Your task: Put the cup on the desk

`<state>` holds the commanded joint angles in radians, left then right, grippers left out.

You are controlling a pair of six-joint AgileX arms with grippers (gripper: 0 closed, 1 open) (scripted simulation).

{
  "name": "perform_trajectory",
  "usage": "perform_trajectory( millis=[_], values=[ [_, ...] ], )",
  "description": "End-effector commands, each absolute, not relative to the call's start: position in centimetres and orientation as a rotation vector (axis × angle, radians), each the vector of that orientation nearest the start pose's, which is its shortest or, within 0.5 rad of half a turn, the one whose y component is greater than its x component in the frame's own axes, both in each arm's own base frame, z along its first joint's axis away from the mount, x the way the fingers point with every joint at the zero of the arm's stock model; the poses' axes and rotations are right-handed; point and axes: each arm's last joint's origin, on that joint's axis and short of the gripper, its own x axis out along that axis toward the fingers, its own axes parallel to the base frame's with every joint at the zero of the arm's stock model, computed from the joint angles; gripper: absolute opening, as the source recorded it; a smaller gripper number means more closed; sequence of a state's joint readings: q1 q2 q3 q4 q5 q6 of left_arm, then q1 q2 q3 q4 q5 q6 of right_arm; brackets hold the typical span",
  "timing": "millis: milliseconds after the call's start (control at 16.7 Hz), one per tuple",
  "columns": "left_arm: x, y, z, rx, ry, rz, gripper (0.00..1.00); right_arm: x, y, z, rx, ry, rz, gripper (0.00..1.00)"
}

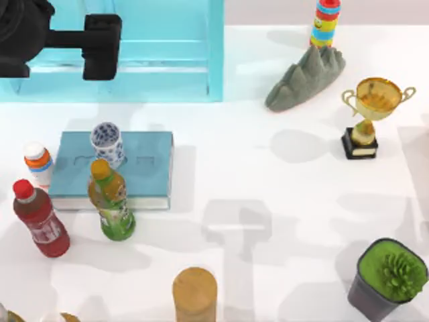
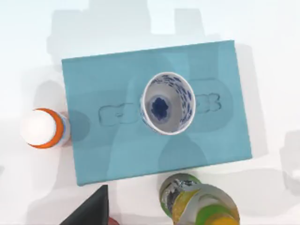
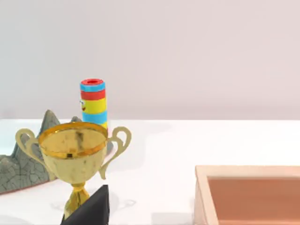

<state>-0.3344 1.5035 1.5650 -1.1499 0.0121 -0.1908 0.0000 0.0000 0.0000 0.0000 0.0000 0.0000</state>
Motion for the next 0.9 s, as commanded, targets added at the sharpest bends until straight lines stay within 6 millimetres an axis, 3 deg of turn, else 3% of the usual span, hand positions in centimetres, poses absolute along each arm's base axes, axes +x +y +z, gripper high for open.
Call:
perform_trajectory(
  millis=[180, 420, 660, 900],
  values=[
    [33.0, -11.8, 34.3, -0.007, 1.254, -0.159, 1.0, 10.6, -0.1, 16.0, 0.0, 0.0, 0.0, 1.0],
    [37.5, -13.8, 30.9, 0.009, 1.443, -0.079, 1.0, 10.6, -0.1, 16.0, 0.0, 0.0, 0.0, 1.0],
    [39.3, -14.3, 28.1, 0.026, 1.565, -0.02, 1.0, 10.6, -0.1, 16.0, 0.0, 0.0, 0.0, 1.0],
    [39.3, -14.3, 28.0, 0.027, 1.573, -0.015, 1.0, 10.6, -0.1, 16.0, 0.0, 0.0, 0.0, 1.0]
  ],
)
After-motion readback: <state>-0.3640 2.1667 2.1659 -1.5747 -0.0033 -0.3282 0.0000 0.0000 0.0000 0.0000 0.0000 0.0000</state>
